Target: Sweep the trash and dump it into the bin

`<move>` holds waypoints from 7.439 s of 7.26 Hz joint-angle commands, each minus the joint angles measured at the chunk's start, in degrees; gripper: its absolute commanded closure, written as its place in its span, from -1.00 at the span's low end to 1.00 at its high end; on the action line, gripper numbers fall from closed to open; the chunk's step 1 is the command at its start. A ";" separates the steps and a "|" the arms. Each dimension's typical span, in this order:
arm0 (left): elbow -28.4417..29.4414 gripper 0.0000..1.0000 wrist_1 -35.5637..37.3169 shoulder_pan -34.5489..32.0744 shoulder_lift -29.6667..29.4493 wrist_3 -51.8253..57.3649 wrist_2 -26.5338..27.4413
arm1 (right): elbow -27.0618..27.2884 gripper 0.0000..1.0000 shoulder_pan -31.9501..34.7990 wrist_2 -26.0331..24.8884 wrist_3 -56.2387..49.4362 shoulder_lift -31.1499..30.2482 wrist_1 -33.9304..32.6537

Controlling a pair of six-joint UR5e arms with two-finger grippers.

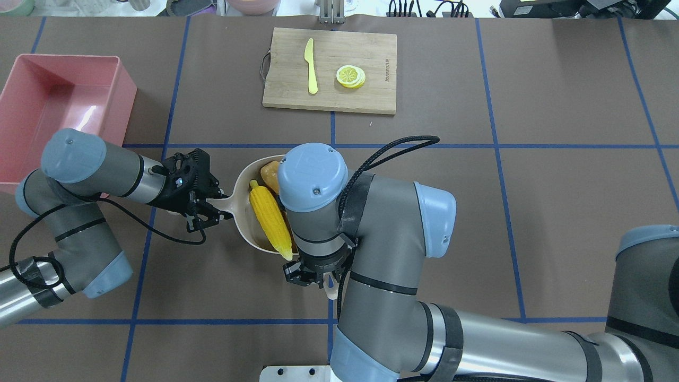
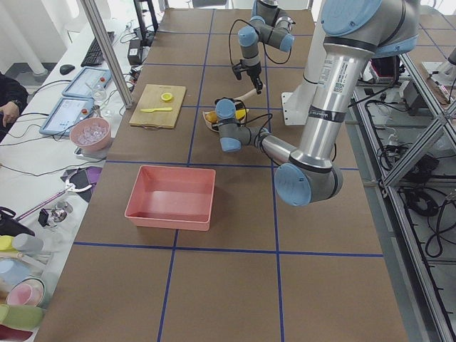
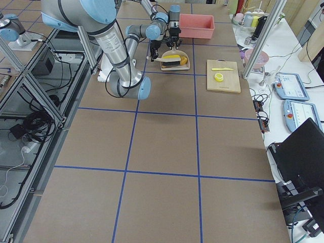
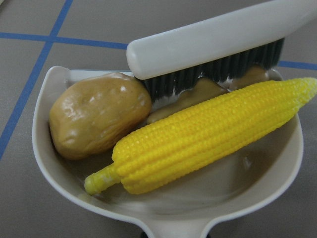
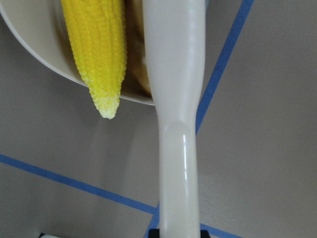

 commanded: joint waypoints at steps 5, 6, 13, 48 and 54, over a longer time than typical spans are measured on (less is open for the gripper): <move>-3.55 0.48 -0.86 -0.01 1.58 -0.09 -0.61 | 4.01 1.00 7.68 1.41 -7.17 -0.38 -9.09; -3.90 0.48 -1.99 -0.01 2.10 -0.09 -0.61 | 7.51 1.00 9.69 1.32 -7.27 -2.91 -11.66; -10.50 0.45 -8.92 -3.34 5.19 -0.09 0.09 | 23.71 1.00 24.72 1.58 -9.65 -37.42 -5.67; -11.03 1.00 -38.48 -17.67 28.04 -152.35 12.58 | 3.59 -0.99 70.26 16.17 -63.88 -56.99 8.44; -11.03 1.00 -42.53 -17.94 26.89 -147.10 17.06 | 3.15 -1.00 73.87 15.38 -63.61 -58.05 9.23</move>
